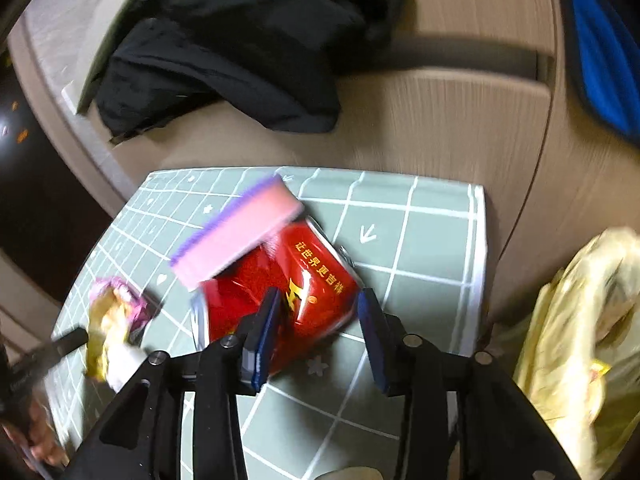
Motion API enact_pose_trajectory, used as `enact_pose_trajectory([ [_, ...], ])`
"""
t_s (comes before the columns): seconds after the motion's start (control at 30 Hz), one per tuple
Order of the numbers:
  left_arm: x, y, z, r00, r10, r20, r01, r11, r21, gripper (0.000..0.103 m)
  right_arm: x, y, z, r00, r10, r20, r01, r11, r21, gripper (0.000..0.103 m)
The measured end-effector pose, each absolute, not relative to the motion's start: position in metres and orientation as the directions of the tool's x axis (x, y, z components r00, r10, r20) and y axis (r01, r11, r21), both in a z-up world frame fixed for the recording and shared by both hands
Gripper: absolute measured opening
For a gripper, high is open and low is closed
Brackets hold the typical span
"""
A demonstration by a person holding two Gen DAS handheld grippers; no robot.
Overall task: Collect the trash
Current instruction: 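Grasp the pink-yellow wrapper with the left gripper while right grasps the red can, then lift the pink-yellow wrapper and red can and carry them toward the bin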
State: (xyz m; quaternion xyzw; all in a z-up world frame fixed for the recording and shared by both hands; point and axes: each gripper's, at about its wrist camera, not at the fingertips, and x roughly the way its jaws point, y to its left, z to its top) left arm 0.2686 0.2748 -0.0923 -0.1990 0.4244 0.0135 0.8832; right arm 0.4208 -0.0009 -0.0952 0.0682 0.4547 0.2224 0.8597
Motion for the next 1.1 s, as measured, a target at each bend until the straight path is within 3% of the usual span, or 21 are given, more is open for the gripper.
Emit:
enact_pose_trajectory([
  [0.1, 0.266, 0.284, -0.097, 0.633, -0.156, -0.758, -0.207, 0.910, -0.360, 0.007, 0.429, 0.007, -0.106, 0.453, 0.469, -0.758, -0.308, 0.881, 0.360, 0.048],
  [0.17, 0.264, 0.288, -0.098, 0.635, -0.186, -0.750, -0.198, 0.899, -0.391, 0.015, 0.432, 0.014, -0.105, 0.462, 0.469, -0.753, -0.323, 0.880, 0.349, 0.048],
  [0.23, 0.264, 0.291, -0.097, 0.640, -0.208, -0.739, -0.192, 0.889, -0.416, 0.035, 0.437, 0.021, -0.106, 0.457, 0.479, -0.749, -0.334, 0.873, 0.354, 0.049],
  [0.47, 0.280, 0.294, -0.095, 0.628, -0.165, -0.761, -0.229, 0.895, -0.383, 0.044, 0.459, 0.041, -0.110, 0.424, 0.518, -0.743, -0.368, 0.848, 0.381, 0.049],
  [0.8, 0.308, 0.283, -0.118, 0.571, -0.110, -0.814, -0.274, 0.908, -0.316, 0.043, 0.449, 0.037, -0.104, 0.445, 0.576, -0.686, -0.432, 0.809, 0.399, 0.044],
  [0.87, 0.310, 0.281, -0.119, 0.574, -0.101, -0.812, -0.274, 0.911, -0.307, 0.035, 0.443, 0.029, -0.094, 0.473, 0.575, -0.668, -0.439, 0.811, 0.387, 0.044],
  [0.93, 0.311, 0.277, -0.116, 0.573, -0.094, -0.814, -0.263, 0.920, -0.292, 0.012, 0.435, 0.024, -0.082, 0.498, 0.566, -0.656, -0.454, 0.816, 0.359, 0.044],
  [1.1, 0.304, 0.258, -0.098, 0.612, -0.044, -0.789, -0.214, 0.952, -0.219, 0.005, 0.413, 0.016, -0.056, 0.536, 0.552, -0.639, -0.497, 0.818, 0.290, 0.044],
])
